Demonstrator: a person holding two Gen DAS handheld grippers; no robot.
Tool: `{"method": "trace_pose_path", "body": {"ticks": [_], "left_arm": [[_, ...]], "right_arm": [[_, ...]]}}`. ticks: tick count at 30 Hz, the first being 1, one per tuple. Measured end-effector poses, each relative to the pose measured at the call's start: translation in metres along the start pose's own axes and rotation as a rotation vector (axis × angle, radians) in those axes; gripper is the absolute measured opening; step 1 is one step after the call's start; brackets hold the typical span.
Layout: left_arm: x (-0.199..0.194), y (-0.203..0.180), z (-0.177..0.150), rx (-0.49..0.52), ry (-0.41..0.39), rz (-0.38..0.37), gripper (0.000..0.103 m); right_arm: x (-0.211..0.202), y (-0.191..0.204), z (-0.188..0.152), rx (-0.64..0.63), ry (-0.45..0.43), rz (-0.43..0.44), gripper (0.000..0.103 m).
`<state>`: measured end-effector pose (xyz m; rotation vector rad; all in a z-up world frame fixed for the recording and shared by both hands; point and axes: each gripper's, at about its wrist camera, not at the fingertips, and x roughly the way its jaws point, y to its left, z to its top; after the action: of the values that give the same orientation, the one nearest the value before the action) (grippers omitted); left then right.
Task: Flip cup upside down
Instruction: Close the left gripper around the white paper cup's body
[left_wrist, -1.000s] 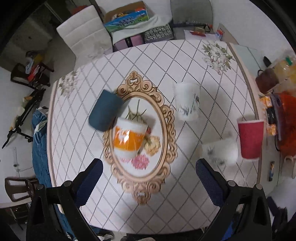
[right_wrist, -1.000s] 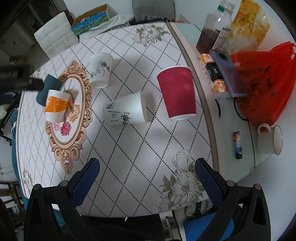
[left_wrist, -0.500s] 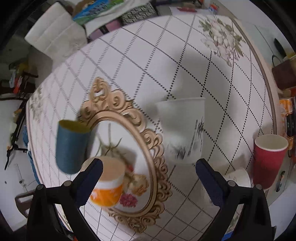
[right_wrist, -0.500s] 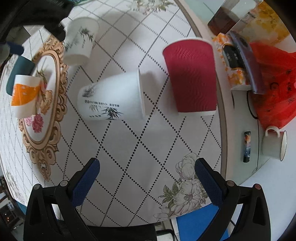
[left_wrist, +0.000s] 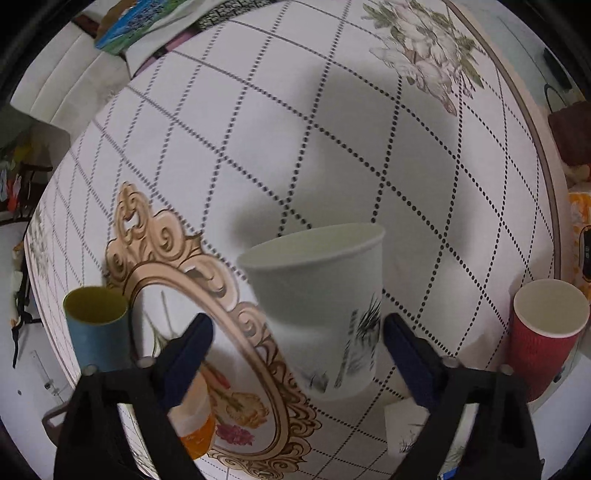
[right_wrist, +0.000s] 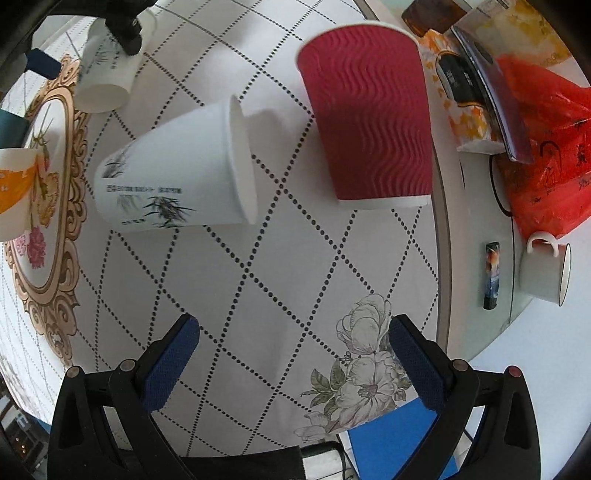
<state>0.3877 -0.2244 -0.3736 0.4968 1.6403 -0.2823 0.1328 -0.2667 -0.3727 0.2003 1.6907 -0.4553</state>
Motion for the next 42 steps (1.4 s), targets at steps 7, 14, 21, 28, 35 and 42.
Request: {"method": "trace_pose_path", "body": {"ticks": [7,14,21,28,35,42], "left_arm": [[0.019,-0.007,0.008,0.030,0.017,0.025,0.064],[0.022,-0.012,0.008,0.035,-0.014,0.047,0.063],[0.007,-0.016,0.007,0.027,-0.040,0.050,0.062],[-0.025,-0.009,-0.015,0.018,-0.098,0.031,0.062],[-0.059,-0.010,-0.044,-0.002,-0.147,0.008,0.062],[-0.095,0.000,-0.098,-0.049,-0.188,-0.022,0.062]], "right_arm": [[0.003,-0.003,0.004,0.011,0.006,-0.002,0.103],[0.001,-0.005,0.004,0.024,0.008,-0.002,0.103],[0.006,-0.017,0.000,0.032,0.000,0.007,0.103],[0.000,-0.027,-0.004,0.041,-0.019,0.018,0.103],[-0.013,-0.026,-0.013,0.029,-0.052,0.033,0.103],[-0.035,-0.016,-0.028,-0.011,-0.100,0.052,0.103]]}}
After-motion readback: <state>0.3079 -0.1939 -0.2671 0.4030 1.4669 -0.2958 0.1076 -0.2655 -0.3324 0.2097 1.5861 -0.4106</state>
